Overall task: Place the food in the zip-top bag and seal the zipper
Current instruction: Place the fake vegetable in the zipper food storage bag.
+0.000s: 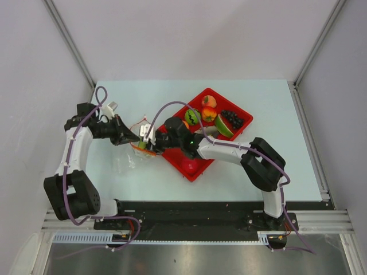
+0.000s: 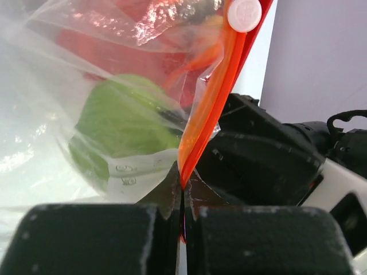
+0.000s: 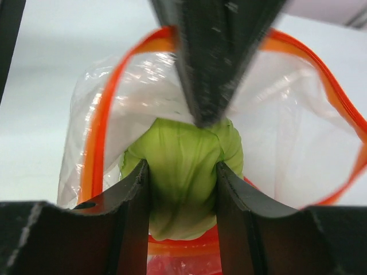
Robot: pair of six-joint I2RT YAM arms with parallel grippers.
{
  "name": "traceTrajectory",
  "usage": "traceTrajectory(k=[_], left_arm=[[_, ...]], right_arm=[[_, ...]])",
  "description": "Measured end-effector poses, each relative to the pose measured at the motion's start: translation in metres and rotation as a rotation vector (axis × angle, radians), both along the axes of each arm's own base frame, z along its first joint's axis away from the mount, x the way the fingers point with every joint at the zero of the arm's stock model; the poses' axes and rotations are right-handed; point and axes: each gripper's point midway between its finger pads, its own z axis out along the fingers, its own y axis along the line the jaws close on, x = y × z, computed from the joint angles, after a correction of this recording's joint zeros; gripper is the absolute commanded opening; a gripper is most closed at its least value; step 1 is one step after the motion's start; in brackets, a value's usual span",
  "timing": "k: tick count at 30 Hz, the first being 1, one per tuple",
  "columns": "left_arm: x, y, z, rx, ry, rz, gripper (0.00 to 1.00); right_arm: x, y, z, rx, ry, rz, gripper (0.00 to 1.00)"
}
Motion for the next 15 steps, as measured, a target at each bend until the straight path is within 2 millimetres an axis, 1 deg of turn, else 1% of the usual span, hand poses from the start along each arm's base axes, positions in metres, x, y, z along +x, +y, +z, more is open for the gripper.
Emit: traceTrajectory(k=[1,2,3,5,8,11,12,15], left_arm=[[-0.001,-0.002,0.001,0.001,-0.005,-0.009,0.00],[-0.003,-0.004,0.002,0.004,-0.011,-0.019,0.00],[-0.005,-0.005,0.003,0.008,-0.019,-0.028,0.00],[-0.008,-0.006,0.007,0.015,-0.033,-0.040,0.00],[-0.008,-0.006,0.015,0.024,-0.062,-0.051,0.00],[-0.009,-0.007,0.019,0.028,-0.079,-0.054,0.00],[-0.009,-0.007,0.019,0.027,-0.079,-0.054,0.00],[-0.009,-0.007,0.020,0.022,-0.081,-0.056,0.00]], right_arm=[[-0.003,0.001,0.000,-0.008,-0.027,0.019,0.63],[-0.006,0.002,0.001,-0.016,-0.054,0.036,0.74],[-0.009,0.002,0.003,-0.017,-0.071,0.045,0.81],[-0.014,0.002,0.012,-0.011,-0.089,0.056,0.86],[-0.020,-0.006,0.039,0.015,-0.084,0.053,0.88],[-0.022,-0.022,0.082,0.081,-0.065,0.033,0.90],[-0.022,-0.030,0.101,0.114,-0.052,0.019,0.90],[-0.015,-0.054,0.139,0.188,0.006,-0.025,0.91]])
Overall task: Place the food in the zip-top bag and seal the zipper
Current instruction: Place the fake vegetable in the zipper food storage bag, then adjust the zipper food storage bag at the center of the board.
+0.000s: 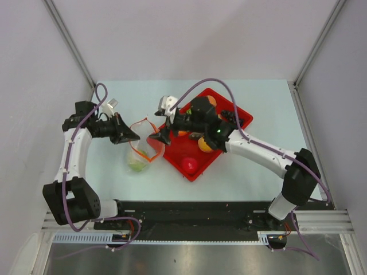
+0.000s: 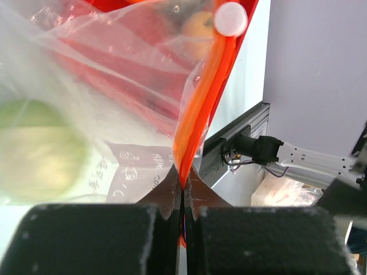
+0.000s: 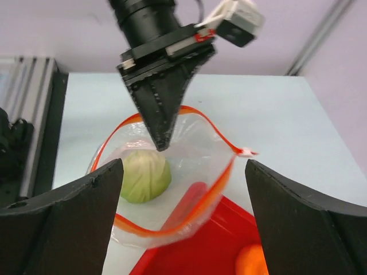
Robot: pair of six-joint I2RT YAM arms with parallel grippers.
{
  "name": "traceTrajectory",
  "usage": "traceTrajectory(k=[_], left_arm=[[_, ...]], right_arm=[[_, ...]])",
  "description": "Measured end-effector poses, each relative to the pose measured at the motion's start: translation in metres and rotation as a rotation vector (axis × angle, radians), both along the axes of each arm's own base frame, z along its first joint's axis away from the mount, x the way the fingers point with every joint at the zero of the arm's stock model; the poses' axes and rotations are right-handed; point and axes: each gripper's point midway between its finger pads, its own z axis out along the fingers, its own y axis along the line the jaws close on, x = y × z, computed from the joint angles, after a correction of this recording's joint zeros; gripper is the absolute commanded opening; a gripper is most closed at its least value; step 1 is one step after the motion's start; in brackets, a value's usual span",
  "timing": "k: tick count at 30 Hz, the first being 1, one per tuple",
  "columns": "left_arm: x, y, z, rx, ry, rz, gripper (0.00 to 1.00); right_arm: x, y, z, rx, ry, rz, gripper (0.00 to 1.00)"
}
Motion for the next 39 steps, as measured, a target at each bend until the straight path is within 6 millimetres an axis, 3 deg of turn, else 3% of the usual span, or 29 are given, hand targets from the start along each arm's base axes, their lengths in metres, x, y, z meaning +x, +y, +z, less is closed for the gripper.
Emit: traceTrajectory(k=[2,4,8,12,15,16,18,22,25,27,35,39], left_arm=[[0.000,-0.001,0.002,-0.008,-0.006,-0.003,0.00],[0.001,-0.002,0.004,-0.013,-0.019,-0.006,0.00],[0.002,-0.002,0.007,-0.017,-0.040,0.000,0.00],[0.003,-0.003,0.008,-0.020,-0.044,0.004,0.01],[0.003,-0.002,0.007,-0.015,-0.045,0.005,0.08],[0.003,-0.001,0.006,-0.010,-0.045,0.006,0.11],[0.002,0.001,0.003,0.011,-0.041,0.010,0.23],[0.001,0.013,-0.011,0.116,-0.035,0.027,0.44],[0.000,0.026,-0.018,0.217,-0.043,0.046,0.52],[-0.001,0.033,-0.018,0.276,-0.061,0.059,0.51],[0.002,0.050,-0.002,0.394,-0.129,0.100,0.31],[0.005,0.054,0.014,0.417,-0.163,0.112,0.43]], right_arm=[[0.013,-0.016,0.012,0.037,0.086,-0.047,0.90],[0.026,-0.027,0.008,0.045,0.175,-0.094,0.89],[0.044,-0.041,-0.031,0.000,0.427,-0.176,0.89],[0.034,-0.034,-0.083,-0.087,0.655,-0.175,0.85],[0.021,-0.026,-0.113,-0.139,0.792,-0.159,0.40],[0.018,-0.024,-0.118,-0.147,0.813,-0.150,0.15],[0.011,-0.020,-0.128,-0.159,0.896,-0.139,0.00],[0.014,-0.021,-0.129,-0.139,0.973,-0.140,0.00],[0.025,-0.024,-0.119,-0.093,0.990,-0.139,0.00],[0.031,-0.025,-0.113,-0.063,0.995,-0.135,0.00],[0.037,-0.018,-0.087,0.002,0.980,-0.089,0.00],[0.038,-0.017,-0.088,0.001,0.980,-0.091,0.00]])
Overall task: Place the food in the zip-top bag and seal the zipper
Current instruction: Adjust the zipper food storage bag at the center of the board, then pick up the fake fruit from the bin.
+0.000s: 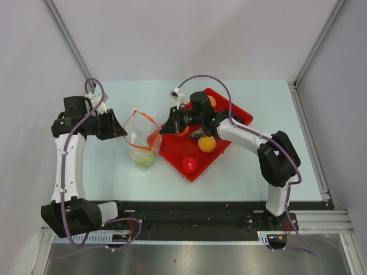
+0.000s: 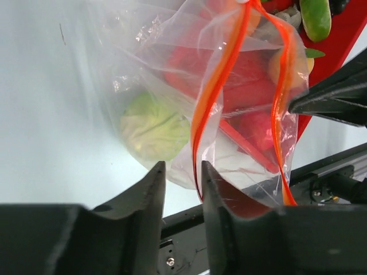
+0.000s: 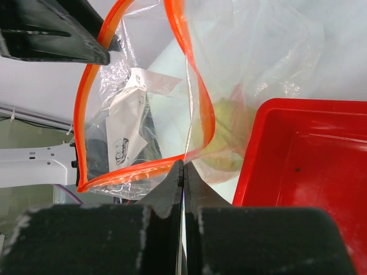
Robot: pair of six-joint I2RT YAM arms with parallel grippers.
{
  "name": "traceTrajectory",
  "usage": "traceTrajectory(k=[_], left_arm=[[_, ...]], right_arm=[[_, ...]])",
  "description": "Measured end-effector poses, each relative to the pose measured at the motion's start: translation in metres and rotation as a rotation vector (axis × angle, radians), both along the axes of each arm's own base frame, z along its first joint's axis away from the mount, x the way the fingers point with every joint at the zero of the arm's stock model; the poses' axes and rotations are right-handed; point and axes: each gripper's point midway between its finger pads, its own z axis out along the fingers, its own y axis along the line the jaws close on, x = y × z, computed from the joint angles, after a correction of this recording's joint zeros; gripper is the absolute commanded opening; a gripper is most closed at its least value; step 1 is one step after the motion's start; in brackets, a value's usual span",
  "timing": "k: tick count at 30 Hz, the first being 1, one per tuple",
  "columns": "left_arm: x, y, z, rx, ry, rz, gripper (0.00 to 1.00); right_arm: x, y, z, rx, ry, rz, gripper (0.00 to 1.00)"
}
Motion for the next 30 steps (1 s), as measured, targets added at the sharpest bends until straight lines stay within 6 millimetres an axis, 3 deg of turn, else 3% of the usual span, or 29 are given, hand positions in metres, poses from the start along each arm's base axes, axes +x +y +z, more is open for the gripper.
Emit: traceTrajectory(k=[7,11,12,13,14,16,17,18,23,30], left_arm=[[-0.001,-0.001,0.006,0.004,-0.007,-0.012,0.35],[-0.001,-0.003,0.006,-0.002,-0.006,-0.019,0.14],[-0.001,-0.003,0.006,-0.004,-0.006,-0.021,0.03],[-0.001,-0.004,0.006,-0.007,-0.005,-0.021,0.00],[-0.001,-0.005,0.006,-0.010,-0.005,-0.024,0.00],[-0.001,-0.007,0.006,-0.019,-0.006,-0.030,0.00],[-0.001,-0.008,0.007,-0.023,-0.005,-0.033,0.00],[-0.001,-0.009,0.006,-0.030,-0.005,-0.034,0.00],[-0.001,-0.013,0.000,-0.055,0.012,-0.030,0.00],[0.003,-0.015,-0.002,-0.079,0.014,-0.010,0.00]], right_arm=[[0.007,-0.002,-0.003,-0.002,0.003,-0.011,0.00],[0.007,-0.002,-0.004,-0.003,0.004,-0.010,0.00],[0.007,-0.002,-0.003,-0.002,0.004,-0.008,0.00],[0.007,-0.002,-0.003,-0.001,0.003,-0.008,0.06],[0.007,-0.002,-0.003,-0.001,0.001,-0.007,0.27],[0.008,-0.003,-0.003,-0.001,0.002,-0.005,0.39],[0.009,-0.004,-0.003,-0.002,-0.007,-0.005,0.56],[0.013,-0.007,-0.004,-0.005,-0.017,-0.007,0.62],[0.041,-0.032,-0.012,-0.049,-0.079,-0.054,0.79],[0.074,-0.071,-0.043,-0.226,-0.297,-0.074,0.88]])
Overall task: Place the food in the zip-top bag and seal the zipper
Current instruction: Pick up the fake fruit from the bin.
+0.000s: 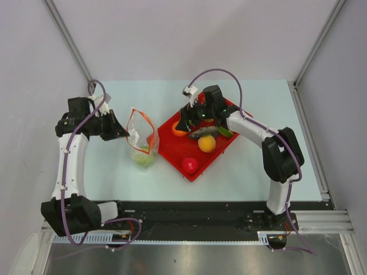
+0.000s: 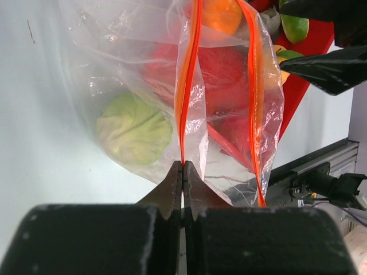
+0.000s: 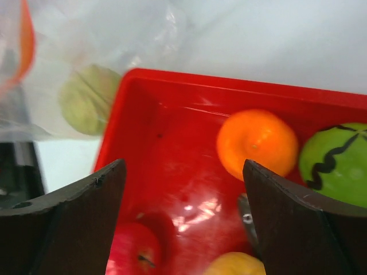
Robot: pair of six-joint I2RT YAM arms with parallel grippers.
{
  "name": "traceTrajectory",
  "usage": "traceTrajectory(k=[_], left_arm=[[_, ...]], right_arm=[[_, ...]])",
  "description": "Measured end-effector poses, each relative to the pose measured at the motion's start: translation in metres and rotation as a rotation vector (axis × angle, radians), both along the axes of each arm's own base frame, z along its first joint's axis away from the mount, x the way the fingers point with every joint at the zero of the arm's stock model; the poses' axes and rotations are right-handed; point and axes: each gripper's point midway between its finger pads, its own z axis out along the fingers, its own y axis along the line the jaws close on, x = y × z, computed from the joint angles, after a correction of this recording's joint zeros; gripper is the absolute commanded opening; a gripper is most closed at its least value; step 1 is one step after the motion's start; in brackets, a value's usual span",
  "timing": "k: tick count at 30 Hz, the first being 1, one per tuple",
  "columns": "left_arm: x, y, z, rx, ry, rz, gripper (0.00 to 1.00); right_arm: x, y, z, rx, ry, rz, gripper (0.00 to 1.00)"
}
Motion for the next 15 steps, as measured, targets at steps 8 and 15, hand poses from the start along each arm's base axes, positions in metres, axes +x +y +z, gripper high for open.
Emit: traceTrajectory(k=[8,15], left_arm=[[0.006,0.000,0.003,-0.006,-0.019,0.012,0.00],[0.009,0.001,0.002,-0.004,-0.027,0.012,0.00]], right_arm=[[0.013,0.001,-0.021,-0.197,-0.362,0.122,0.87],[0.020,0.013,-0.069,-0.331,-0.499,0.215,0.95]])
